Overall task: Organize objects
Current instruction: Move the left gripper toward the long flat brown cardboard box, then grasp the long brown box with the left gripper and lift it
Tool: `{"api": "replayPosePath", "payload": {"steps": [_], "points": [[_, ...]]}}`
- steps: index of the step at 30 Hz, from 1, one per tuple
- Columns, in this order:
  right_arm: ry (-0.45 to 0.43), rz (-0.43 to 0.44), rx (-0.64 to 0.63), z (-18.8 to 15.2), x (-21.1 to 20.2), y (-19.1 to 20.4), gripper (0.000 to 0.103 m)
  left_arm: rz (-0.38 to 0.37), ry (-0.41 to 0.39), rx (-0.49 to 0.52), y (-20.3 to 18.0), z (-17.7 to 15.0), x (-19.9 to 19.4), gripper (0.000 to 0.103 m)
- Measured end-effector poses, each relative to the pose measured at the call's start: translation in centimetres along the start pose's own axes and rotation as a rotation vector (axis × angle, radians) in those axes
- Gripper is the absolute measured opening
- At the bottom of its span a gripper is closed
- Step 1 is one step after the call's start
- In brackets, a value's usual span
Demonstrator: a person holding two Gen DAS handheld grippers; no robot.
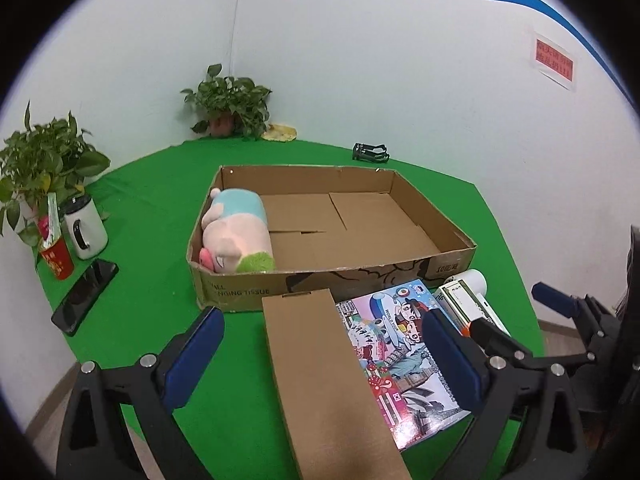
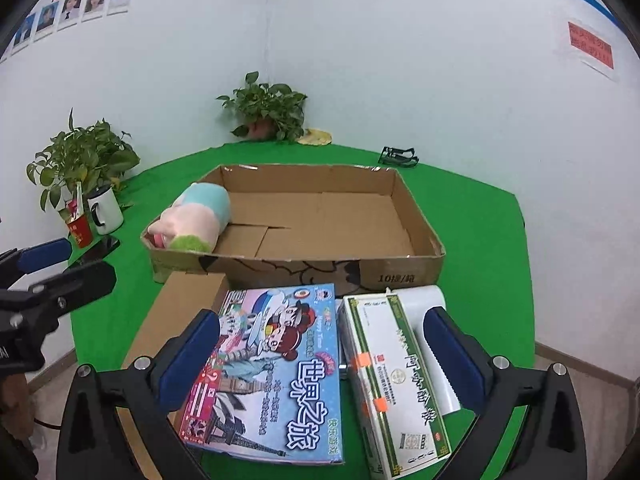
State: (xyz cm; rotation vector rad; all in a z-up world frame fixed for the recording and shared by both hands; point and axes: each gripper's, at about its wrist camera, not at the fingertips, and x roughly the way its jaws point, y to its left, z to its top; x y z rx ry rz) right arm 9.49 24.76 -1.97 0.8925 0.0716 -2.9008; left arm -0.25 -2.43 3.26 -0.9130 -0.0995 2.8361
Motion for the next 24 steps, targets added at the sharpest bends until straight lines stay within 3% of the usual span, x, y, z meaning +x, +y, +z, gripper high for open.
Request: {"api": "replayPosePath", "payload": {"steps": [6,15,24], "points": [[0.056,0.037,-0.012,0.3,2.5,0.1,0.103,-0.050,0.039,-0.023,0.2,-0.3,1.2,0.099],[0.106,0.080,-0.032,0.4,5.2,0.8,0.103,-0.060,0.056,-0.021,0.1,-0.4,2.8,0.099],[0.149,0.144,-0.049,0.1,7.1,1.8,0.103,-0.105,0.161,-0.107,2.4,-1.1,4.9,0.099]]}}
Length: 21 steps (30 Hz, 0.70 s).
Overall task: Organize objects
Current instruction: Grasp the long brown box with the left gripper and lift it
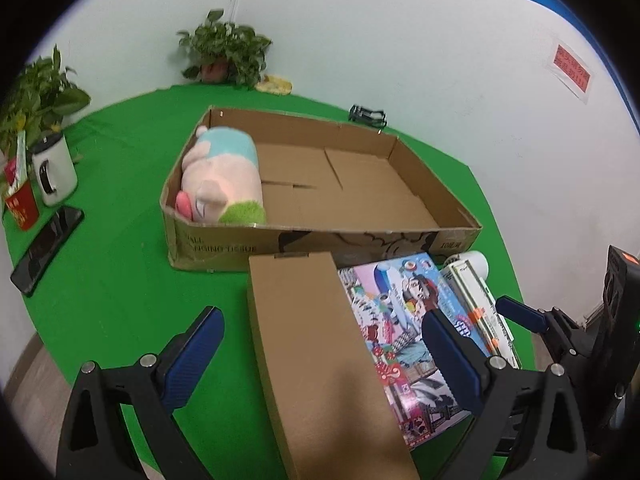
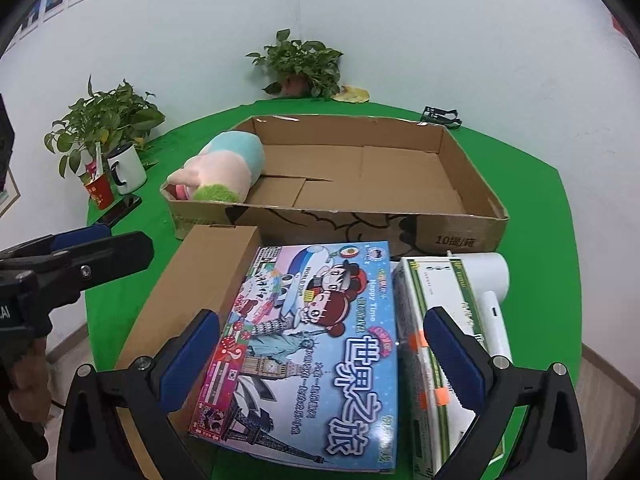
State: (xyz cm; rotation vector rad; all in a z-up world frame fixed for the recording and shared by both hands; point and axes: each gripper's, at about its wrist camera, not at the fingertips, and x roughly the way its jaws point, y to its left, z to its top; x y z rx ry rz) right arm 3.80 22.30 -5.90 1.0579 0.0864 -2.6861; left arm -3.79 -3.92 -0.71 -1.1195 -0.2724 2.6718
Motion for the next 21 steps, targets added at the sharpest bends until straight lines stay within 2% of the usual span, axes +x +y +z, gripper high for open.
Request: {"api": "replayPosePath", "payload": {"steps": [3,7,12,14,17,21], "points": [[0.022,0.049,-0.001,-0.1,0.7,0.4,0.103,-0.024,0.051,-0.020,0.7,-0.2,0.8,0.099],[0.081,0.165,-0.041,-0.5,1.6,2.0,0.103,-0.060,0.125,-0.041,1.9,-0.8,2.1,0.099],[0.183,0.267,-0.071,-1.8,2.3,4.4,0.103,-0.225,0.309,-0.160,3.5,-2.0,4.6,0.095],[0.215,0.300,-0.066,-2.2,2.3,5.1,0.103,-0.283,0.333,-0.166,3.3,-2.5,4.8,0.095],[0.249,0.343,-0.097,-2.5,2.0,6.5,0.103,-0.273,0.352,-0.130,2.7,-3.2,4.7,0.095],[0.275,0.359,-0.129,-3.0,2.0,8.3,0.103,-0.310,0.365,-0.138,2.8,-4.5,4.1,0.095]]}}
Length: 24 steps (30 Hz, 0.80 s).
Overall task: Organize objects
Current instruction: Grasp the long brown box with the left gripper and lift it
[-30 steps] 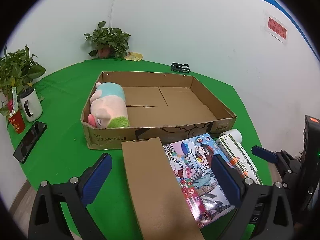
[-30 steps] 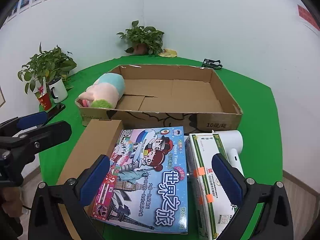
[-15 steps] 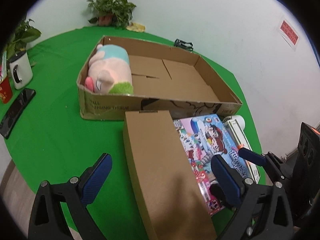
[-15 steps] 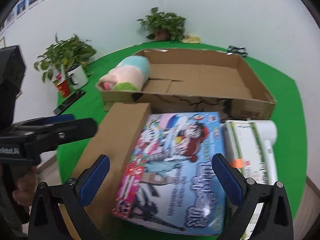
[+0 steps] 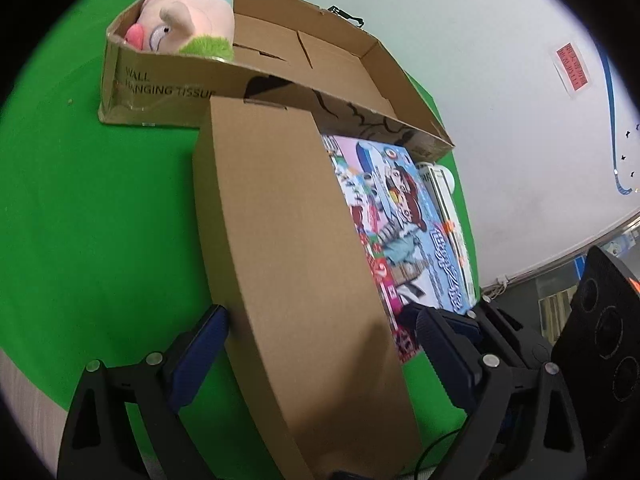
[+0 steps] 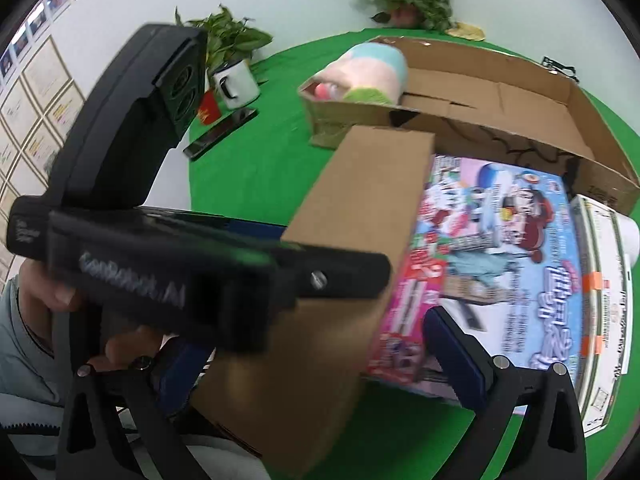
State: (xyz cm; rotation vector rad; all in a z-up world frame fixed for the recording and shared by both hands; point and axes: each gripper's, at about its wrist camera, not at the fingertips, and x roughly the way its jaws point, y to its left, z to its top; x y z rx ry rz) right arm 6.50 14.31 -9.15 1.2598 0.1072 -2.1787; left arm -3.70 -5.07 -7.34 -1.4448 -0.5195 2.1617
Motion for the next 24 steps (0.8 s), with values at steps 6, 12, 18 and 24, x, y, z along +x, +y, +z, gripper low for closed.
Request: {"api": "replayPosePath", "payload": {"steps": [6,12,18,24], "points": [[0.025,-0.113,-0.059,0.2,1.4,2.7,0.103,0.017,-0.009,-0.037,1.0,-1.1,-0.5,0.088],[0.043,-0.200,-0.116,0.1,2.5,4.5,0.103,0.007,0.011,-0.066,2.6,-1.6,-0.6,0.088],[0.040,-0.252,-0.142,0.0,2.8,4.9,0.094,-0.041,0.027,-0.065,3.5,-2.2,-0.7,0.088],[0.023,-0.150,-0.042,0.4,1.8,3.4,0.084,-0.070,0.020,-0.109,4.4,-2.7,-0.8,0.089]]}}
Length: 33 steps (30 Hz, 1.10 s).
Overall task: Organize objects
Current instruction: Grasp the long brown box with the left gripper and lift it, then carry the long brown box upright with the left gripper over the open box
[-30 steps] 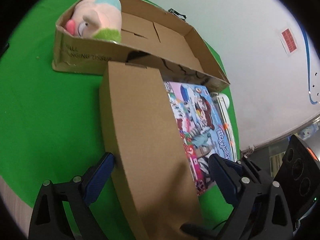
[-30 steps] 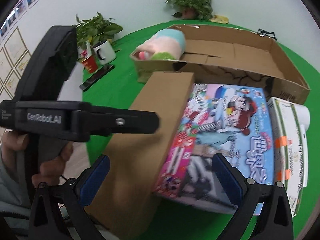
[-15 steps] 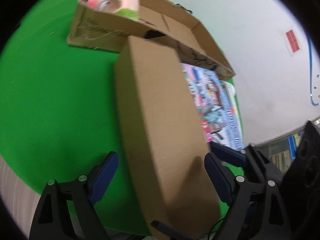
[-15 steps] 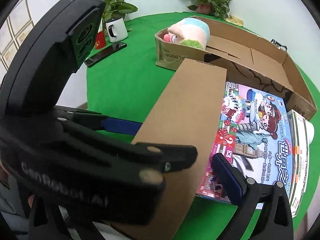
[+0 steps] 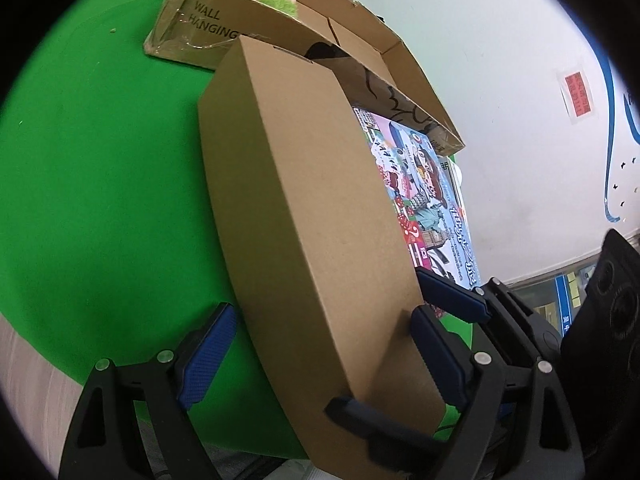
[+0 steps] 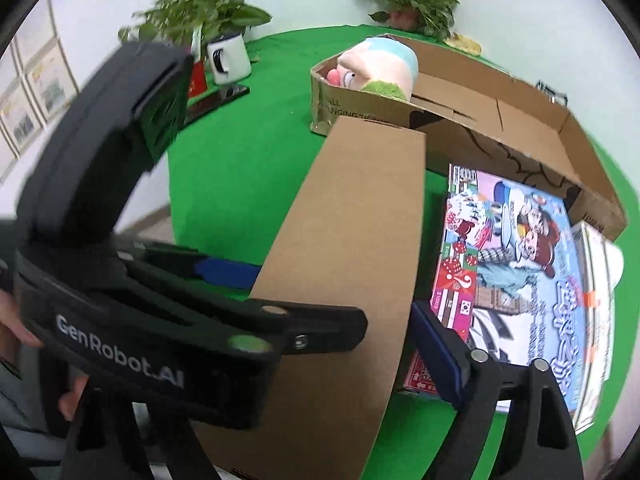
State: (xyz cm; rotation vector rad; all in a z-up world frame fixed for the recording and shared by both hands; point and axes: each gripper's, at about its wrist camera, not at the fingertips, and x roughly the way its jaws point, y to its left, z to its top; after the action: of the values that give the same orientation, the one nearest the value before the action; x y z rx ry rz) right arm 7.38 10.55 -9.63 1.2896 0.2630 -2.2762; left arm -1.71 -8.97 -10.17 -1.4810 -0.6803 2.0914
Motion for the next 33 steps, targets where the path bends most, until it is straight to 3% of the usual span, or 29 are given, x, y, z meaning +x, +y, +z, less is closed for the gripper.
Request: {"api": "replayPosePath", "payload": {"steps": [9,13,16,20,28,33], "points": [[-0.012,0.050,0.066,0.1,-0.1,-1.0,0.082,0.000,0.004,-0.009,-0.2,-0.5,-0.2,0.088],[-0.016,0.102,0.112,-0.1,-0.2,-1.5,0.082,-0.013,0.017,-0.058,0.3,-0.3,-0.1,0.089],[-0.011,0.165,0.154,-0.4,-0.4,-2.2,0.082,0.008,0.004,-0.045,-0.3,-0.5,-0.4,0.086],[-0.028,0.179,0.164,-0.6,-0.9,-2.5,0.082,0.020,-0.020,-0.024,-1.6,-0.3,-0.7,0.085],[-0.215,0.172,0.163,-0.5,-5.7,-3.4,0.082,0.064,-0.147,0.130,-7.5,1.5,-3.3,0.083],[-0.350,0.099,0.130,0.6,-9.6,-4.1,0.081,0.017,-0.232,0.213,-11.2,3.9,-4.6,0.083]]}}
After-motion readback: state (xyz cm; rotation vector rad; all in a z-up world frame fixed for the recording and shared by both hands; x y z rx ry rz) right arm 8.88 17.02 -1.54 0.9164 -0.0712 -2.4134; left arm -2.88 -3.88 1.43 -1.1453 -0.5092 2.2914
